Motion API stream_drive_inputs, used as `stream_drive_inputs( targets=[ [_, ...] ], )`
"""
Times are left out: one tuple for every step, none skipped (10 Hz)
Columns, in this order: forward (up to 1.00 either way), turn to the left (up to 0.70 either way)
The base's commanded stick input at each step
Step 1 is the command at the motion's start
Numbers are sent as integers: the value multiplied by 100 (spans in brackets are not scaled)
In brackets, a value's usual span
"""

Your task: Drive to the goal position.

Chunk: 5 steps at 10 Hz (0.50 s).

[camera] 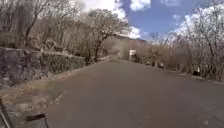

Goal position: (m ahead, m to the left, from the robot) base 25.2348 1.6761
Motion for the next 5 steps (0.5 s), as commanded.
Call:
stream_drive_inputs(
  targets=[
    [70,0],
    [70,0],
    [70,0],
    [70,0],
    [70,0]
  ],
)
